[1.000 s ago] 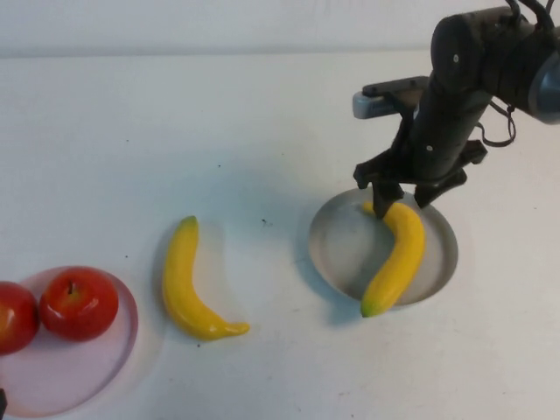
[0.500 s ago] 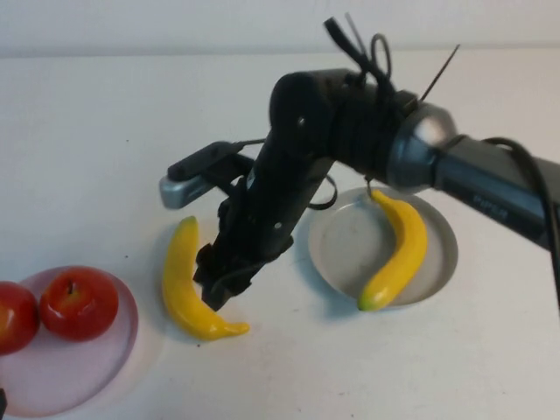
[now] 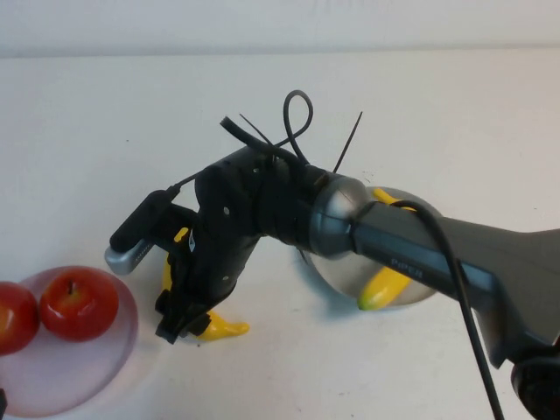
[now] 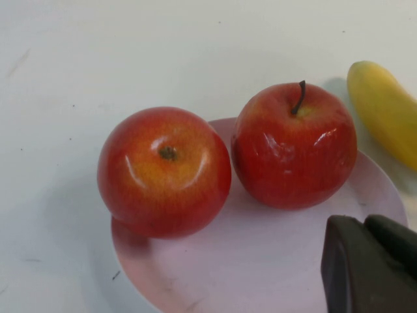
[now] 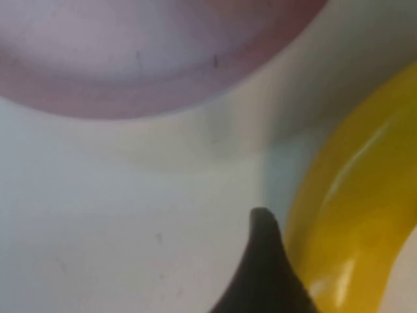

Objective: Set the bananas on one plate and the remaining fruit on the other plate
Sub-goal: Put another type of fruit in the right plate

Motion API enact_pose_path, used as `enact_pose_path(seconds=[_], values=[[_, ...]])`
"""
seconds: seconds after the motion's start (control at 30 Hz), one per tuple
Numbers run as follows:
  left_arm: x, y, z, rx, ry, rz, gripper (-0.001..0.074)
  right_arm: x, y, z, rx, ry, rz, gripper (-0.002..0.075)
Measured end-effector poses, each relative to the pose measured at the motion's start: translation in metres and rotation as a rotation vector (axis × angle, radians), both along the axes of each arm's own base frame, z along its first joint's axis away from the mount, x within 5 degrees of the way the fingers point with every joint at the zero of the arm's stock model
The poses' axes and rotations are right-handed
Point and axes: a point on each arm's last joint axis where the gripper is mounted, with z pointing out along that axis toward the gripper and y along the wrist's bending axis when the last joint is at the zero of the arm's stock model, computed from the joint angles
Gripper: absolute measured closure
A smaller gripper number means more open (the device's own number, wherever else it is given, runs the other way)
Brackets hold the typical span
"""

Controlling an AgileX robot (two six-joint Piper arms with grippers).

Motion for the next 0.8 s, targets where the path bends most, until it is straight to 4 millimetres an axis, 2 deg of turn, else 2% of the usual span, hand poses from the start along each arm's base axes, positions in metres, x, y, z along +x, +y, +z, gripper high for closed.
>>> enact_pose_path(seconds=[0.37, 0.47, 0.6, 0.7, 0.8], values=[[0.000, 0.000, 0.000, 0.000, 0.000, 0.000, 0.0731, 0.009, 0.003, -0.029, -0.051, -0.017, -0.058, 0.0282], [0.000, 0.000, 0.000, 0.000, 0.000, 0.000, 0.0731, 0.010, 0.003, -0.029, -0.050, -0.018, -0.063, 0.0307], [0.000, 0.000, 0.000, 0.000, 0.000, 0.000, 0.0731, 0.011, 0.005, -0.027, -0.039, 0.001, -0.118, 0.0413], [0.000, 0.000, 0.000, 0.000, 0.000, 0.000, 0.0731, 0.010, 0.002, -0.022, -0.043, 0.030, -0.171, 0.0413], [0.000, 0.000, 0.000, 0.000, 0.000, 0.000, 0.0731, 0.008, -0.006, -0.006, -0.054, 0.063, -0.251, 0.0413]])
